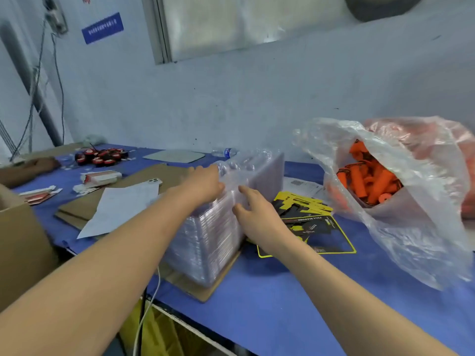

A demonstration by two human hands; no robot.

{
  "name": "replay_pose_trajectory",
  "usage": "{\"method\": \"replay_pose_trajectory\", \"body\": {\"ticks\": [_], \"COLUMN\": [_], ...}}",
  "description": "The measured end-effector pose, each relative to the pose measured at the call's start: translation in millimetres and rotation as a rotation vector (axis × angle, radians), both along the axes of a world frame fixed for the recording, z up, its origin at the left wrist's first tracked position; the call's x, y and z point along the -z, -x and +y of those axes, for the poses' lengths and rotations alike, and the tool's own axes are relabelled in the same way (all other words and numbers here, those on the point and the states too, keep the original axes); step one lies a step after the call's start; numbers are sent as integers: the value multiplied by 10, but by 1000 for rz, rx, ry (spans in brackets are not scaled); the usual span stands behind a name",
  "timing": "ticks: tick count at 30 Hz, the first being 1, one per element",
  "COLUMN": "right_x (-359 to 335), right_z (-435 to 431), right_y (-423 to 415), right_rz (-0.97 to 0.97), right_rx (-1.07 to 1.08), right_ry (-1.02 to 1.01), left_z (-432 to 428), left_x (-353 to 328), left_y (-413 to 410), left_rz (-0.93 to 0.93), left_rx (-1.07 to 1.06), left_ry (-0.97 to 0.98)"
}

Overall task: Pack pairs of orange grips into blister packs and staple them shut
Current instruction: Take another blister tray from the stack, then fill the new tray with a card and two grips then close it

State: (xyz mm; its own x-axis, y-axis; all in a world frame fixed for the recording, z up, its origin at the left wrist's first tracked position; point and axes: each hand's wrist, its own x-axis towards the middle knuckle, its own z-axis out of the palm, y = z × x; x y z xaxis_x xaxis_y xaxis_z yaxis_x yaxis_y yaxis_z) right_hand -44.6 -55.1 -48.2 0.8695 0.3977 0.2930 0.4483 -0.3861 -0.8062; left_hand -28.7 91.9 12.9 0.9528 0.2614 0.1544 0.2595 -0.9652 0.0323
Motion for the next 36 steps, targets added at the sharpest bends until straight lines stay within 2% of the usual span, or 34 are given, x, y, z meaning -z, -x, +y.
{"method": "replay_pose_trajectory", "body": {"ticks": [6,22,26,29,32,36], "right_x": [147,172,23,-165,-331,-536], "right_z": [133,195,238,258,267,163], "right_y": [-10,7,-59,-143,-211,-307], "right_rz": [-76,-100,-5,180,430,607], "right_rx": [-37,-8,33,64,6,-62], "right_ry": [87,99,-166,-432,-732,-1018], "left_z": [-20,39,60,64,34,-13], "left_x": [59,-128,-261,-353,-413,-527], "left_y": [-25,-56,-53,-1,104,324], "left_rz": [-64,-221,-317,-381,-403,-460], "left_rx": [-13,29,27,49,105,194], "left_ry": [-93,47,56,54,25,24]}}
